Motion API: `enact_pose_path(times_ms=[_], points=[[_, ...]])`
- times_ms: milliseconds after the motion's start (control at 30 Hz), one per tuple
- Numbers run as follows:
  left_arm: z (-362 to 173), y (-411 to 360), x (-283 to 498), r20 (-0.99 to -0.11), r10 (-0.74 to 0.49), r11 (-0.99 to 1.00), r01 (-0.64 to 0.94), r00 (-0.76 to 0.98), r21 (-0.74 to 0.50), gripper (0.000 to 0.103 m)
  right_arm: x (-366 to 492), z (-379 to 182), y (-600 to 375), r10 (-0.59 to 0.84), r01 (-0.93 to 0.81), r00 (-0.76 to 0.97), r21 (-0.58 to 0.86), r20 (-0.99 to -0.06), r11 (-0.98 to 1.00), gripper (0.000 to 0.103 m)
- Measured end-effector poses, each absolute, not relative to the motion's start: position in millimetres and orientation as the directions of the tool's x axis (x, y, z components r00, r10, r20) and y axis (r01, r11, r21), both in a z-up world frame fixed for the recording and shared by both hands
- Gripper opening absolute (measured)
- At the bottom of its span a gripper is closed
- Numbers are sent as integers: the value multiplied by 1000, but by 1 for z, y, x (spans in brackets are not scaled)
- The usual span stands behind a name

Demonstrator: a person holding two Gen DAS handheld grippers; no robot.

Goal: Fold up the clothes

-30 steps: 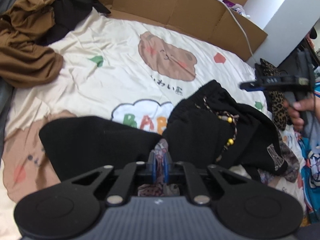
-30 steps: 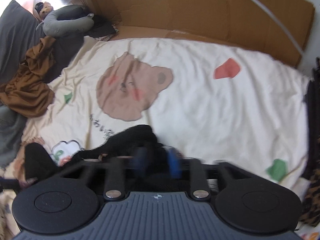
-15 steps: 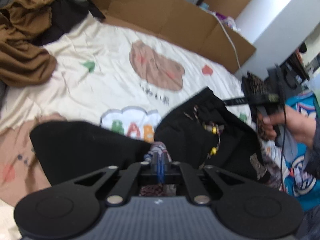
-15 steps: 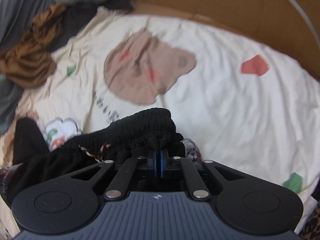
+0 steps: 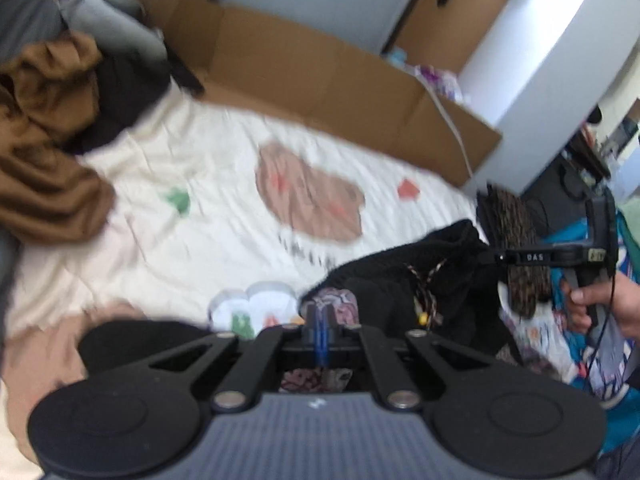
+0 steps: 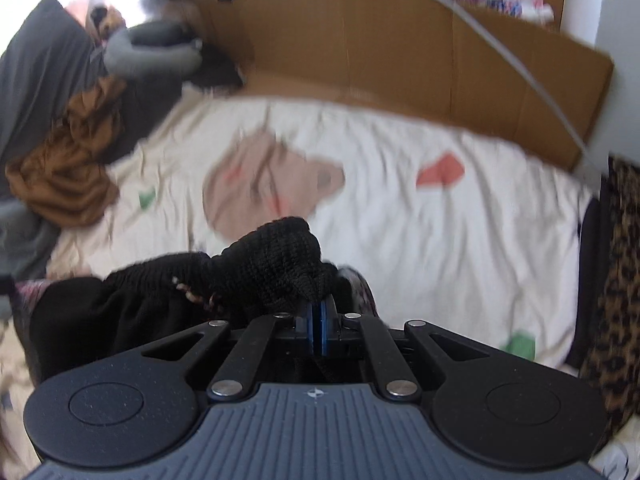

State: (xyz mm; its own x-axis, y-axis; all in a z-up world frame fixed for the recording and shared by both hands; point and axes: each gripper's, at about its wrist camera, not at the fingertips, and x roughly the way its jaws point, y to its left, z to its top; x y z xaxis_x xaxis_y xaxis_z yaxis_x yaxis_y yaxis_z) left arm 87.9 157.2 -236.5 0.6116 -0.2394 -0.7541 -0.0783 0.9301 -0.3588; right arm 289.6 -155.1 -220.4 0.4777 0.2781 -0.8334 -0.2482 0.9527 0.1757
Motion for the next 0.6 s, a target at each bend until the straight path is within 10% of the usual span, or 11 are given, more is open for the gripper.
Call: enact_pose_path(times_ms=[600], points=[[-291, 139, 39, -800, -392, 879, -70, 455, -471, 12, 221, -279, -194, 155, -105, 392, 123, -907, 987, 1]])
